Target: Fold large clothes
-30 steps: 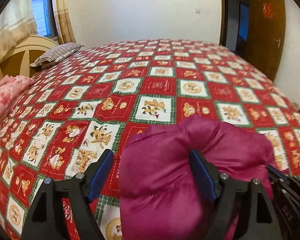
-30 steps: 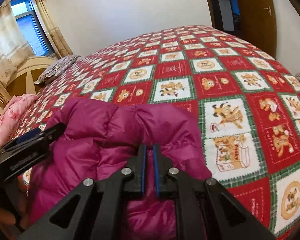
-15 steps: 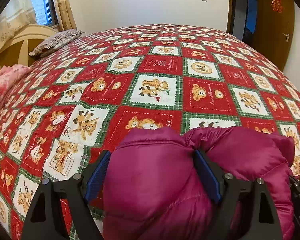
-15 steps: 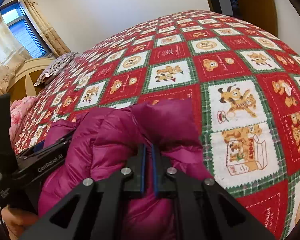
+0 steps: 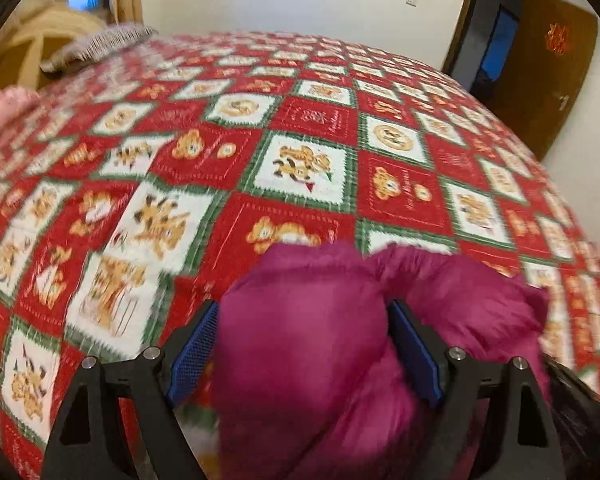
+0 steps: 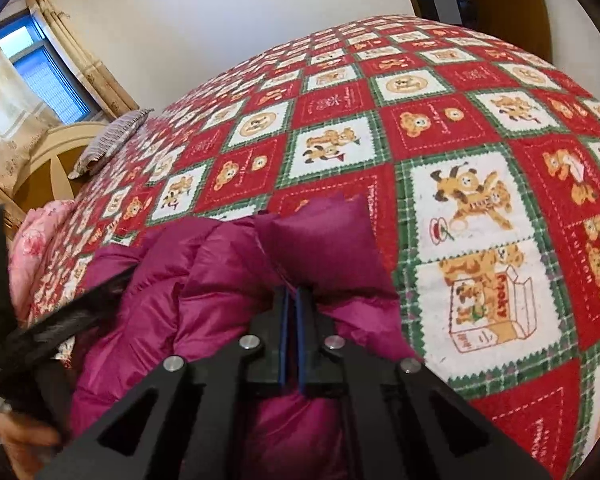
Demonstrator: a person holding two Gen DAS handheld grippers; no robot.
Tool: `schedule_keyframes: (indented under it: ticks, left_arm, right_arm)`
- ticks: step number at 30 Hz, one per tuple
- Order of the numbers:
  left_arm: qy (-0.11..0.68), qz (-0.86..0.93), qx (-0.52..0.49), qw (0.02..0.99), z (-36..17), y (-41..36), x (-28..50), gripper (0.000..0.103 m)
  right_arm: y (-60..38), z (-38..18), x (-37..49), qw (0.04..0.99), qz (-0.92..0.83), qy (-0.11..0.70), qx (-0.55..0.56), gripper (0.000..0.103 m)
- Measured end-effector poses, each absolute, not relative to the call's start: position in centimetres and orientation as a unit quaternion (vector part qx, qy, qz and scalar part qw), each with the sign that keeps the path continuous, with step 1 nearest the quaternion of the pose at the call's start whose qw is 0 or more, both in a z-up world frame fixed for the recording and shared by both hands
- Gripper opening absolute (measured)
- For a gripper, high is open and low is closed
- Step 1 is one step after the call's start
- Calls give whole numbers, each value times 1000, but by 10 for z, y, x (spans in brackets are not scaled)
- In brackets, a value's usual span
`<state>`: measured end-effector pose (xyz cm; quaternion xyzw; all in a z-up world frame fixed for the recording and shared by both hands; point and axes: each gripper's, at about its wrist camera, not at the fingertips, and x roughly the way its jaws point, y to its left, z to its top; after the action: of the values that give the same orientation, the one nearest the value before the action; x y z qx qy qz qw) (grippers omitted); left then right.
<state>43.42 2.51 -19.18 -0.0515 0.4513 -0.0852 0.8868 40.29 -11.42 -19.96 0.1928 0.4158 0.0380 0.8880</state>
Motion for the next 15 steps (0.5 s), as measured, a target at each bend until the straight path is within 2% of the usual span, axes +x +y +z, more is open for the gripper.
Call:
schedule_keyframes:
  ticks: [2, 4, 5, 6, 7, 10, 15]
  left_arm:
    - [447, -92, -78, 886, -176, 47, 418, 85]
    - [430, -98, -82, 894, -164, 65, 402, 85]
    - [419, -100, -81, 899, -157, 78, 391, 85]
    - [414, -104, -81, 901, -154, 86, 384, 85]
    - [410, -112, -83, 901, -152, 95, 378, 85]
    - [400, -131, -99, 902, -151, 116, 357, 85]
    - [404, -170, -144, 887, -168, 111, 347, 85]
  right_arm:
    - [-117, -194, 399, 885, 43, 421, 196, 8]
    - [-125, -183, 390, 880, 61, 420, 212, 20]
    - [-131, -176, 383, 881, 71, 409, 226, 38]
    - [-138, -167, 371, 885, 78, 390, 243, 62]
    - [-145, -160, 360, 889, 80, 373, 252, 76]
    - [-169, -143, 326, 901, 63, 341, 260, 81]
    - [-182, -153, 309, 882, 87, 371, 277, 81]
